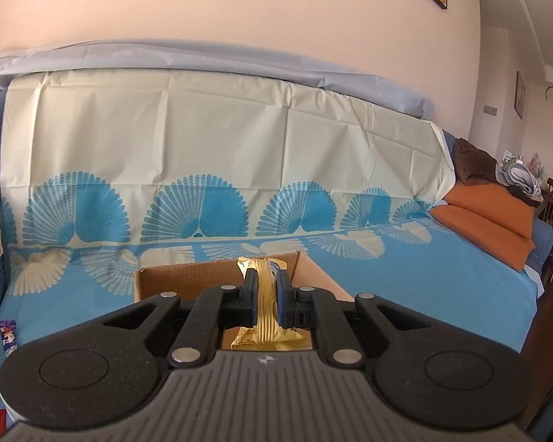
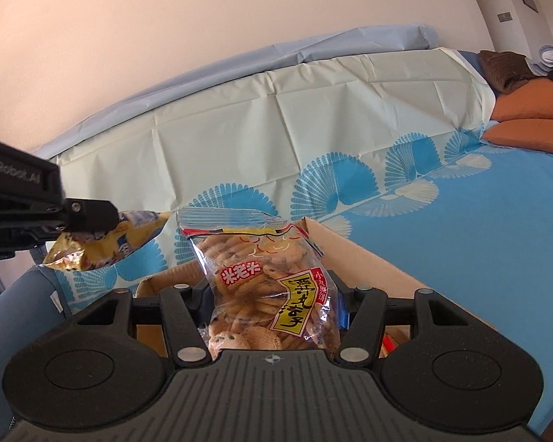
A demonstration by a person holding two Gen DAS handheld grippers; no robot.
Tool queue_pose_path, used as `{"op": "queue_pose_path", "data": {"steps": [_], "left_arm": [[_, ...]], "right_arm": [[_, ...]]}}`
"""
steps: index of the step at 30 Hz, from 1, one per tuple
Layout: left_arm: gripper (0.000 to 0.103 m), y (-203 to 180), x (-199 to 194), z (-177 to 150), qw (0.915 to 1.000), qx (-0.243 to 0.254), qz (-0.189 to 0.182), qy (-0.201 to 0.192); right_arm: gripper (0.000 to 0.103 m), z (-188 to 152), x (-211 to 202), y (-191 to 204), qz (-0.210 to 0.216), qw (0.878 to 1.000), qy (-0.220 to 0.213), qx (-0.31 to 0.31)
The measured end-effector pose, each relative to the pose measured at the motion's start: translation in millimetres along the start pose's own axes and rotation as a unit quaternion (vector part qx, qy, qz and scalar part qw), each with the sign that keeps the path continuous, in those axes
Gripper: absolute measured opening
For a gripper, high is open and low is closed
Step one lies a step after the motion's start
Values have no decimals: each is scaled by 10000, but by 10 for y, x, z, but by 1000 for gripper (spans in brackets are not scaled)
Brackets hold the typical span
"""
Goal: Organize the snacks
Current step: 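Open both tools over the box to drop the wafer bar and cracker bag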
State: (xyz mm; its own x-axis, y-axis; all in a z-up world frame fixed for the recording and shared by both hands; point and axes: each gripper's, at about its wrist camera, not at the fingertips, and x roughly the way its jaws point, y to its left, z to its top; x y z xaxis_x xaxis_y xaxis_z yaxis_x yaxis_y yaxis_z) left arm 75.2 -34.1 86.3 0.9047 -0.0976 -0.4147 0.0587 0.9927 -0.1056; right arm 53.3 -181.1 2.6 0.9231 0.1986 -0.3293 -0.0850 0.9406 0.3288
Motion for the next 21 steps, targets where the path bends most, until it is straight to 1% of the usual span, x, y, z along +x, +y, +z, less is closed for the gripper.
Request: {"op": "queue_pose_path", "data": {"steps": [5, 9, 11, 12, 13, 14, 15, 17, 18, 21], "left_arm": [[10, -114, 131, 138, 9998, 106, -110, -82], [10, -144, 157, 255, 9996, 152, -134, -185], [11, -160, 161, 291, 9995, 181, -254, -104], [14, -166, 151, 293, 9993, 190, -310, -69], [17, -171, 128, 287, 9991, 214, -345, -74], [31, -173, 72, 265, 9989, 269, -371, -113], [49, -173, 19, 242, 9987, 329, -360, -177], [64, -153, -126, 172, 9981, 448, -227, -348], [67, -125, -196, 133, 9979, 468, -182, -399], [69, 14, -422, -31, 9976, 456, 11, -513]], "right_arm": [[60, 22, -51, -39, -52, 9997, -231, 102], [60, 28, -47, -57, -80, 9995, -297, 124], [63, 25, -72, -67, -102, 9990, -408, 180], [73, 21, -82, -64, -105, 9988, -443, 194], [86, 18, -88, -53, -114, 9986, -473, 184], [89, 15, -105, -38, -129, 9984, -524, 152], [89, 12, -120, -21, -95, 9984, -554, 110], [89, 1, -131, 21, 14, 9984, -557, 5], [89, -8, -138, 46, 33, 9984, -556, -56], [89, -37, -151, 102, 57, 9983, -554, -165]]}}
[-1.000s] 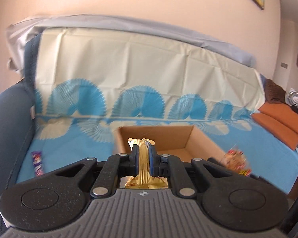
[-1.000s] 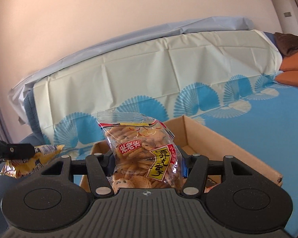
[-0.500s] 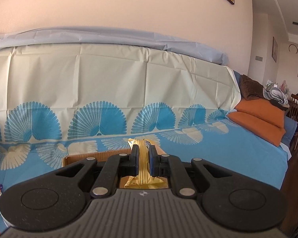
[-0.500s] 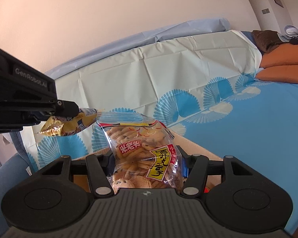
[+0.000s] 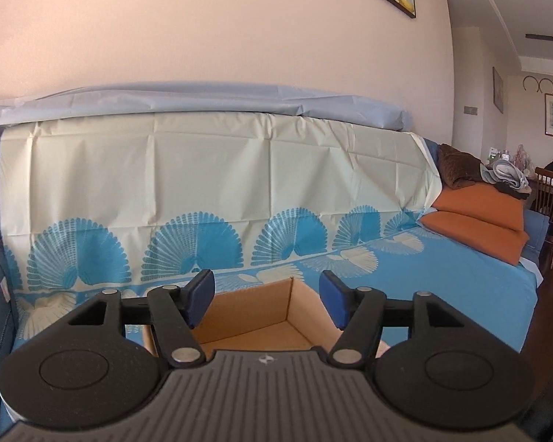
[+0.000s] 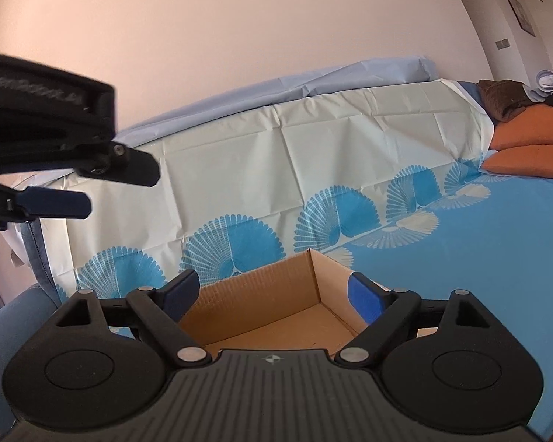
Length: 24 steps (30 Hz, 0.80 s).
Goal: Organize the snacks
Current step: 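Open both tools over the box to drop the wafer bar and cracker bag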
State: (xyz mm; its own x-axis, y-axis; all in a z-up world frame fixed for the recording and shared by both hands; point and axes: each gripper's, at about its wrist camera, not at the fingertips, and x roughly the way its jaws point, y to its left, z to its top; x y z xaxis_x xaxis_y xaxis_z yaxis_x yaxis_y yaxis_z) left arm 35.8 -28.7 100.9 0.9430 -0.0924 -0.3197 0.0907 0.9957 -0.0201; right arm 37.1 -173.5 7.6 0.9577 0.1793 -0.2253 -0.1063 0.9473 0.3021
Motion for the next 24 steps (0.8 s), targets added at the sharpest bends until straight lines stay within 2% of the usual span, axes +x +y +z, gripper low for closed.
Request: {"op": "queue_pose_path", "data": {"steps": [6, 7, 9, 14, 16, 18, 21, 24], "left_arm": [[69, 354, -344, -332, 9981, 44, 526, 304], [69, 430, -399, -377, 9976, -2, 602, 337], [69, 573, -504, -450, 9968, -132, 686, 379], [66, 935, -635, -621, 9951, -340, 732, 574], [54, 1063, -637, -732, 9937, -199, 875, 670], [25, 1238, -607, -856, 9918, -155, 899, 895], [7, 1509, -600, -1070, 9900, -93, 968, 1020], [7, 1781, -582, -1386, 9878, -345, 929, 1201]], "right_arm": [[88, -80, -30, 130, 149, 9995, -5, -281], [84, -96, -47, 150, 220, 9993, -32, -312], [79, -116, -77, 185, 398, 9985, -25, -367], [79, -137, -226, 299, 682, 9957, -122, -615], [76, -126, -253, 337, 893, 9930, -68, -765], [74, -65, -261, 349, 1066, 9904, 97, -873], [74, 63, -309, 302, 1377, 9858, 306, -916], [74, 53, -406, 229, 1585, 9792, 526, -1152]]}}
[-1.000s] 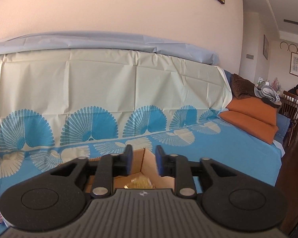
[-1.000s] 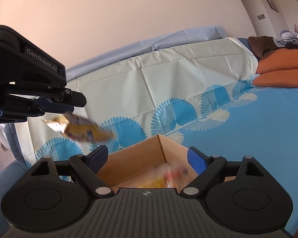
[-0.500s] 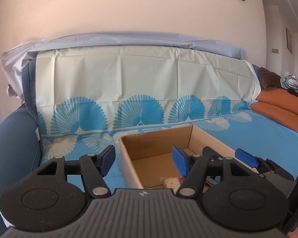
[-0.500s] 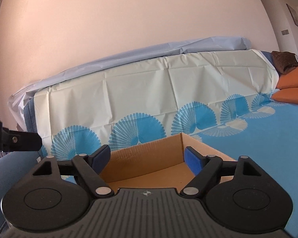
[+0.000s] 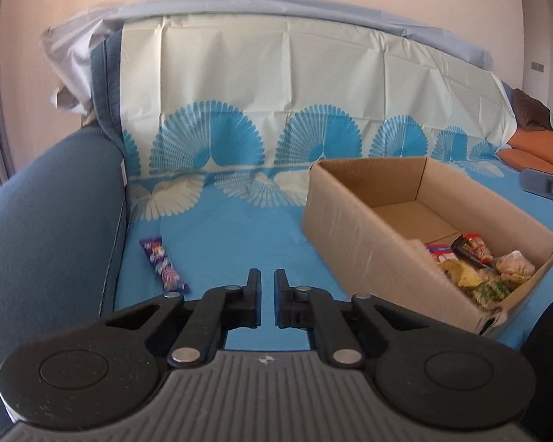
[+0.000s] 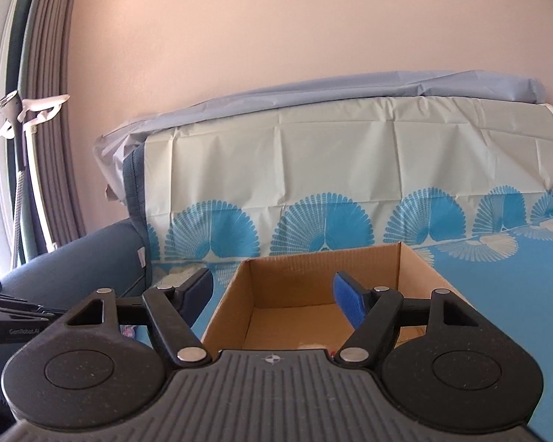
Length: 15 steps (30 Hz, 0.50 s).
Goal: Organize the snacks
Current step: 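Open both tools over the box to drop the wafer bar and cracker bag, then move both tools back toward the red packet and purple candy stick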
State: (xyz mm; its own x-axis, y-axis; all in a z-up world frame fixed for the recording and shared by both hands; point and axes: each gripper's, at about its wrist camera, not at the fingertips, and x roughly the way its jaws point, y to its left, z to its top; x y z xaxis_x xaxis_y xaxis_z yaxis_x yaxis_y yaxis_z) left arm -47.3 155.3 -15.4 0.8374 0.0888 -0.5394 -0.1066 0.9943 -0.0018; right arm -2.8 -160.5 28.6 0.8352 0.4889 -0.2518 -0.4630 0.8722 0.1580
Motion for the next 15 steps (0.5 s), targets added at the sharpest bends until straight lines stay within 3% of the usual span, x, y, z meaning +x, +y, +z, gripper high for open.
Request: {"op": "queue_pose_path", "data": {"steps": [3, 5, 10, 13, 15], "left_arm": [[7, 265, 246, -256, 9951, -720, 205, 650], [8, 343, 265, -228, 9942, -900, 255, 532], [10, 532, 499, -236, 9856, -1252, 656, 923], [29, 723, 665, -242, 9739, -1668, 1042, 1138], [61, 798, 810, -251, 9613, -1811, 1557, 1375]], "right_arm": [[71, -116, -54, -20, -98, 9997, 220, -21], [71, -121, -39, 10, -208, 9996, 167, -22], [72, -221, 152, 112, -299, 9986, 443, 17], [71, -271, 203, 186, -232, 9982, 527, -176], [71, -283, 190, 223, -208, 9979, 524, -312]]}}
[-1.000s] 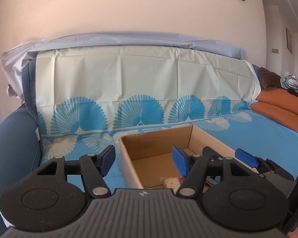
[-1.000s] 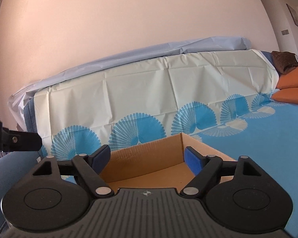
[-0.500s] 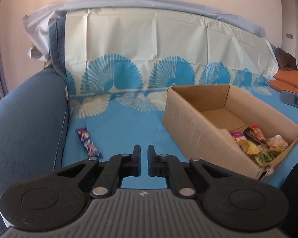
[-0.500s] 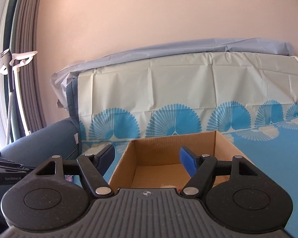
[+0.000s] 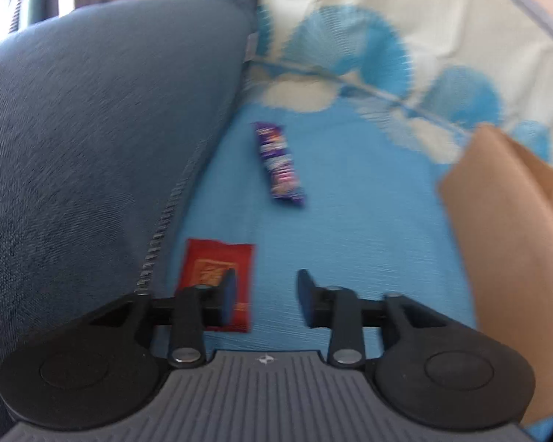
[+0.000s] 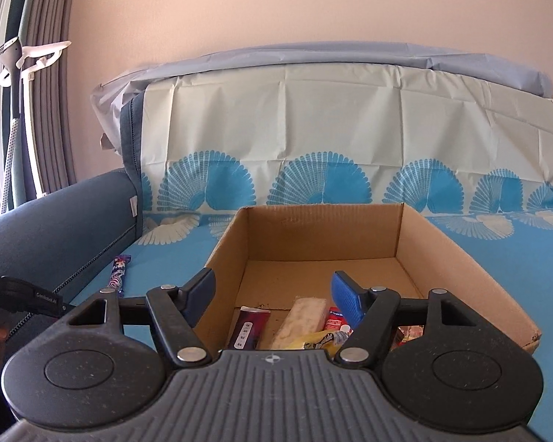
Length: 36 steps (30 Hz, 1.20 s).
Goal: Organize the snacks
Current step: 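Move both tools back toward the red packet and purple candy stick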
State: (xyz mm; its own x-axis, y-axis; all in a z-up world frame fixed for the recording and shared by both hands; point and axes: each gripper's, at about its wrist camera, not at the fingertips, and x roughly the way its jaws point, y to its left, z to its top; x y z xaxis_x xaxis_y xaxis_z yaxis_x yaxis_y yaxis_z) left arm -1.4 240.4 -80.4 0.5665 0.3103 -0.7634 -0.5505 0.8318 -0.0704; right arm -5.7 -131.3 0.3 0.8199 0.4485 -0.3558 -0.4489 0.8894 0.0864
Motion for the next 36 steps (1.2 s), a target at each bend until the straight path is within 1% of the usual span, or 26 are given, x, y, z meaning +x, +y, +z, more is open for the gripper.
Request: {"op": "queue_pose_path", "data": {"steps": [1, 2, 3, 5, 7, 12, 16, 20, 24, 26, 29, 32, 34, 36], "left_arm": [[60, 5, 62, 11, 9997, -31, 221, 65], [61, -12, 120, 16, 9994, 3, 310, 125], [65, -50, 172, 14, 9989, 99, 416, 175], [67, -141, 251, -2, 9966, 342, 721, 206], [71, -195, 288, -22, 9948, 479, 878, 180], [77, -199, 302, -56, 9952, 454, 866, 103], [77, -207, 320, -58, 9957, 384, 844, 89], [77, -188, 305, -46, 9965, 165, 807, 105], [76, -199, 247, -86, 9954, -129, 953, 39], [76, -199, 234, -108, 9941, -300, 1042, -3], [77, -172, 238, -114, 9925, -501, 1113, -34], [77, -167, 232, -122, 9921, -533, 1137, -73], [76, -155, 229, -123, 9918, -573, 1139, -90], [76, -151, 235, -125, 9917, -596, 1134, -102]], "right_arm": [[71, -1, -12, 7, 21, 10000, -9, -41], [71, -2, -20, 14, 44, 10000, -10, -68], [71, -3, -25, 19, 61, 9999, -3, -88], [71, 0, -19, 30, 69, 9999, 29, -119], [71, -3, -2, 48, 67, 9998, 67, -159], [72, -15, 44, 107, 96, 9991, 145, -378], [72, -16, 108, 172, 54, 9980, 224, -582], [72, 44, 132, 241, 85, 9970, 255, -721], [72, 176, 145, 347, 100, 9956, 249, -892], [71, 300, 190, 410, 208, 9961, 242, -823], [66, 532, 299, 602, 474, 9956, 164, -794], [62, 769, 465, 853, 793, 9934, 82, -823], [59, 893, 611, 1013, 1006, 9917, 114, -796], [59, 987, 806, 1172, 1210, 9897, 214, -734]]}}
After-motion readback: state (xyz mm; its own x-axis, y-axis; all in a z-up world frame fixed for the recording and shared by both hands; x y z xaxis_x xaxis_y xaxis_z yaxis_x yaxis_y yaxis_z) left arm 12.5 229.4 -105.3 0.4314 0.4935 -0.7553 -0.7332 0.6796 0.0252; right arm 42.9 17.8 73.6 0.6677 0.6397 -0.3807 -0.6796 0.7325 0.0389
